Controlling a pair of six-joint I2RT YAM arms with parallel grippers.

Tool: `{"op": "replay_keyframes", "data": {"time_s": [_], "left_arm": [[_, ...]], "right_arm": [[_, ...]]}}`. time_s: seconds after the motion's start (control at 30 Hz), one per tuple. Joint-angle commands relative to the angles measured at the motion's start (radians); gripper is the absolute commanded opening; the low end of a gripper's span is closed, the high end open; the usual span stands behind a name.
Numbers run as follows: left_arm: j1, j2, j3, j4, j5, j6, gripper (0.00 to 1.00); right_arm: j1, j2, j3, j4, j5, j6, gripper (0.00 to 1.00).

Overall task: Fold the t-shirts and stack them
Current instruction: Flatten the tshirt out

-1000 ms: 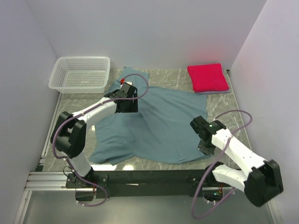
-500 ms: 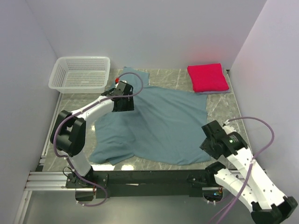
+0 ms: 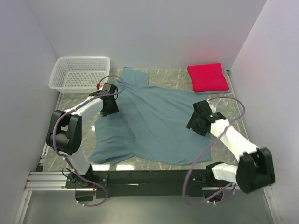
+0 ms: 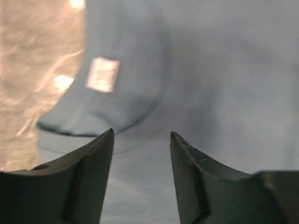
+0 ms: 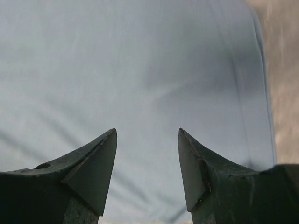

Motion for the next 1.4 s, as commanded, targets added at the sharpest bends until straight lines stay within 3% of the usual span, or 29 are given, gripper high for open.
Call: {"op": "replay_keyframes", "data": {"time_s": [0.0,0.23,0.47,0.63,0.83,0.93,1.0,1.03,1.23,1.37], "left_arm": [[0.026,-0.027,-0.034,-0.021,0.002,-0.036,0.55],[0.037,-0.018,-0.138,-0.021,0.004,-0.094,0.52],[0.059,-0.036,-0.243,-0.033,-0.001,-0.132,0.51],[0.062,-0.036,-0.214,-0.042,-0.008,-0.134,0.52],[0.060,-0.080,-0.116,-0.083,-0.058,-0.105,0.57],[0.060,-0.125,-0.045,-0.123,-0.071,-0.085,0.60],[0.060,-0.160,-0.008,-0.157,-0.078,-0.076,0.61],[0.060,-0.174,0.030,-0.169,-0.087,-0.074,0.61],[0.060,-0.240,0.151,-0.237,-0.114,-0.048,0.62],[0.059,-0.272,0.185,-0.261,-0.142,-0.056,0.64]], "right_arm": [[-0.066,0.115,0.064,0.205,-0.045,-0.160,0.62],[-0.133,0.311,0.061,0.299,-0.134,-0.217,0.62],[-0.187,0.365,0.032,0.316,-0.160,-0.231,0.62],[-0.135,0.315,0.070,0.305,-0.223,-0.315,0.61],[0.213,0.221,0.134,0.362,-0.319,-0.421,0.58],[0.404,0.259,0.188,0.409,-0.359,-0.460,0.52],[0.504,0.293,0.229,0.435,-0.393,-0.477,0.43],[0.535,0.335,0.245,0.455,-0.402,-0.496,0.36],[0.742,0.540,0.412,0.460,-0.439,-0.585,0.16],[0.822,0.644,0.532,0.460,-0.487,-0.615,0.12]]}}
